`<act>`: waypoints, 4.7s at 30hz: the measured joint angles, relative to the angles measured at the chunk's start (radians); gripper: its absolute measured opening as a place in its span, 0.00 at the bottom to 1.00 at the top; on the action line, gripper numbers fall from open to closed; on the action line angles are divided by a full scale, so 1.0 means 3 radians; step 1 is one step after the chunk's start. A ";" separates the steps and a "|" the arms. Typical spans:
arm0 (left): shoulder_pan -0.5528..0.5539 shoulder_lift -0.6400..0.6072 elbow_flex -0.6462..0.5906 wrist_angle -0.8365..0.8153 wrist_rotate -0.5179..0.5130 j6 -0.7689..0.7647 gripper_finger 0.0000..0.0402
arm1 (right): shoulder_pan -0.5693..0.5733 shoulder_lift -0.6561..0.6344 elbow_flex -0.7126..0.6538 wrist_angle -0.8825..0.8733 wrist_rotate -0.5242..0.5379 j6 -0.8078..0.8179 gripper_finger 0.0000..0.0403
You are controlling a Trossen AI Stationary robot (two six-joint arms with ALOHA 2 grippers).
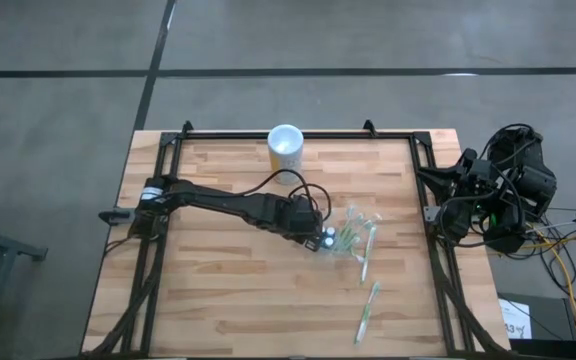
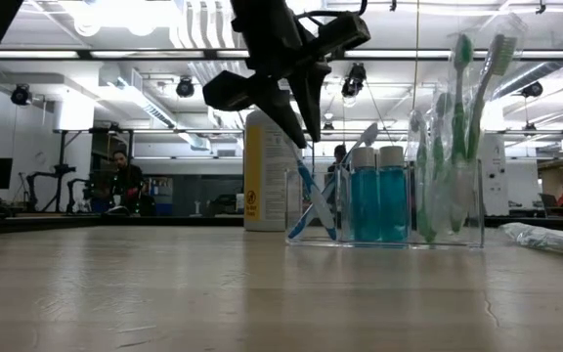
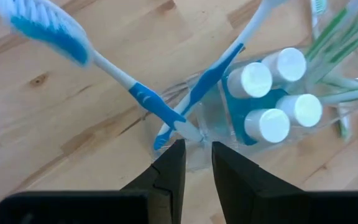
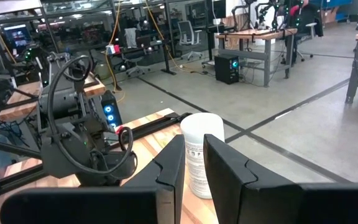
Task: Pick & Place toothbrushing station
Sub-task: Adjust the transparent organizer on the table, then put the green toothbrush into the right section of the transparent organizer
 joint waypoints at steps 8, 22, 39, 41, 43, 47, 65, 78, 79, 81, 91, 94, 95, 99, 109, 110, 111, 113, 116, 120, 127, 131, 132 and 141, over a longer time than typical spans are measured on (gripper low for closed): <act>0.0000 0.0006 -0.0319 0.0066 0.0064 -0.0084 0.21 | 0.0001 0.0000 0.0000 0.0000 0.0000 0.0002 0.14; -0.0003 0.0004 -0.0389 -0.0016 0.0200 -0.0077 0.21 | 0.0000 0.0000 -0.0006 0.0000 -0.0001 0.0011 0.14; 0.0000 0.0003 -0.0244 -0.0881 0.0271 -0.0066 0.21 | 0.0000 0.0000 -0.0006 0.0000 -0.0001 0.0010 0.14; 0.0000 0.0003 -0.0213 -0.0973 0.0271 -0.0067 0.21 | 0.0001 0.0000 -0.0006 0.0001 -0.0001 0.0010 0.14; 0.0000 0.0003 -0.0195 -0.1003 0.0270 -0.0067 0.21 | 0.0001 0.0000 -0.0006 0.0000 -0.0001 0.0010 0.14; -0.0003 0.0003 -0.0123 -0.1002 0.0270 -0.0053 0.21 | 0.0001 0.0000 -0.0006 0.0000 -0.0001 0.0010 0.14; -0.0224 -0.0628 0.0850 -0.0862 -0.1115 0.0745 0.21 | -0.0001 0.0016 -0.0085 -0.0002 -0.0902 0.0954 0.14; -0.1076 -0.1528 0.0744 -0.0036 -0.1900 0.2683 0.21 | -0.0093 0.0131 -0.1106 0.0018 -0.2294 0.3332 0.14; -0.1121 -0.1579 0.0703 -0.0056 -0.1900 0.2731 0.21 | -0.0103 0.0128 -0.1188 0.0095 -0.2299 0.3364 0.14; -0.1207 -0.1669 0.0580 -0.0054 -0.1896 0.2835 0.21 | -0.0159 0.0129 -0.1321 0.0313 -0.2295 0.3381 0.14; -0.1344 -0.2162 -0.0357 0.0627 -0.1699 0.3140 0.21 | -0.0484 0.0358 -0.1577 0.0951 -0.2220 0.3436 0.14; -0.1362 -0.2410 -0.0739 0.1016 -0.1462 0.3257 0.21 | -0.0615 0.0479 -0.1577 0.1003 -0.2312 0.3480 0.14; -0.1367 -0.2501 -0.0886 0.1163 -0.1440 0.3292 0.21 | -0.0650 0.0532 -0.1577 0.1003 -0.2384 0.3482 0.14; -0.1373 -0.2909 -0.1503 0.1656 -0.1435 0.3320 0.21 | -0.0752 0.0755 -0.1577 0.1118 -0.2607 0.3477 0.14; -0.1373 -0.3814 -0.2842 0.2855 -0.1434 0.3327 0.21 | -0.0789 0.1163 -0.1565 0.1411 -0.2649 0.3483 0.14; -0.1373 -0.3879 -0.2927 0.2939 -0.1434 0.3348 0.21 | -0.0788 0.1183 -0.1565 0.1428 -0.2652 0.3489 0.14; -0.1373 -0.3938 -0.2995 0.2990 -0.1434 0.3401 0.21 | -0.0788 0.1202 -0.1565 0.1434 -0.2656 0.3493 0.14; -0.1373 -0.4055 -0.3109 0.3003 -0.1434 0.3516 0.21 | -0.0809 0.1229 -0.1565 0.1497 -0.2678 0.3495 0.14; -0.1373 -0.4190 -0.3233 0.3003 -0.1434 0.3577 0.21 | -0.0869 0.1268 -0.1565 0.1583 -0.2777 0.3504 0.14; -0.1373 -0.4295 -0.3349 0.3019 -0.1434 0.3549 0.21 | -0.0927 0.1366 -0.1564 0.1699 -0.2806 0.3504 0.14; -0.1372 -0.4342 -0.3607 0.2989 -0.1461 0.3689 0.21 | -0.0994 0.1517 -0.1564 0.1853 -0.2834 0.3492 0.14; -0.1373 -0.4364 -0.3810 0.2989 -0.1463 0.3417 0.21 | -0.1003 0.1529 -0.1564 0.1857 -0.2841 0.3491 0.14; -0.1372 -0.4377 -0.3863 0.2998 -0.1463 0.3407 0.21 | -0.1005 0.1526 -0.1564 0.1866 -0.2842 0.3487 0.14; -0.1372 -0.4798 -0.4733 0.4188 -0.1068 0.3660 0.21 | -0.1005 0.1532 -0.1564 0.1934 -0.2917 0.3405 0.14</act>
